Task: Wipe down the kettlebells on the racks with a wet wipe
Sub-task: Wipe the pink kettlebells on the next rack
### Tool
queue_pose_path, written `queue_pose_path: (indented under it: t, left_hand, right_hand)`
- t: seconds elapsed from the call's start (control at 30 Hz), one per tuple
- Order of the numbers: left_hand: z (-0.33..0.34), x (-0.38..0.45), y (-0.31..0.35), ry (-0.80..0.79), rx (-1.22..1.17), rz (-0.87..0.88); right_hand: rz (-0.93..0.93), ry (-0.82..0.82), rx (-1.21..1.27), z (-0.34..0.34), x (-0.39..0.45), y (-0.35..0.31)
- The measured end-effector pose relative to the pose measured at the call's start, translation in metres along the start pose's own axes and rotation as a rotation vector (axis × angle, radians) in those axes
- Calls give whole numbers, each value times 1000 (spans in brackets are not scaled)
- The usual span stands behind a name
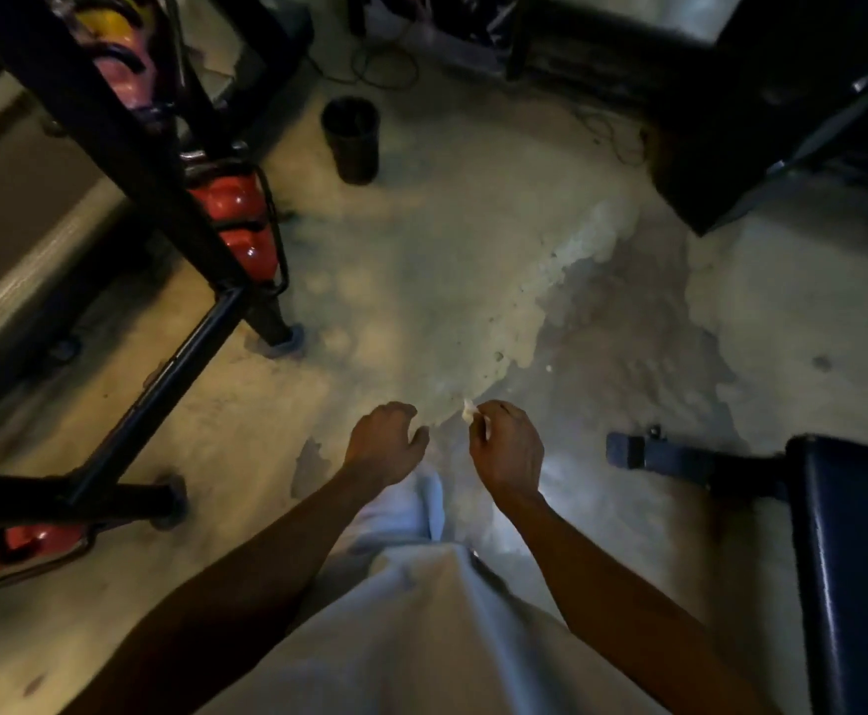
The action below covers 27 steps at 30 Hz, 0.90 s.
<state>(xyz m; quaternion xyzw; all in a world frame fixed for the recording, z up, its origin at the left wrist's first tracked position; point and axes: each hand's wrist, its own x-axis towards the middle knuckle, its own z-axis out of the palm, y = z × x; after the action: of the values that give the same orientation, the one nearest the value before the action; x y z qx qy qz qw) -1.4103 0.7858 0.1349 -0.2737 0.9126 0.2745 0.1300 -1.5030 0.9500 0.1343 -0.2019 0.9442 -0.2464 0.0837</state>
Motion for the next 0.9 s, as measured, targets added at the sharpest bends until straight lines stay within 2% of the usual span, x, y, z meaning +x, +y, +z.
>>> queue_pose_path:
  t: [0.1,0.3,0.57,0.73,0.9]
  left_hand:
    - [-6,52,26,51,-51,-79]
    - [-44,180,68,75,-46,-118]
    - [-114,307,97,238,-57,-228]
    - [-149,383,106,309,-72,-358]
    - [-182,457,123,417,-192,-565]
  right_hand:
    - [-62,-24,-55,-5,77,12]
    - [-172,-37,-118,-21,233,9]
    - [-331,-106,12,-32,404,-30]
    - [-461,-187,48,-21,520,-50]
    - [-618,-294,99,-11,629,-66]
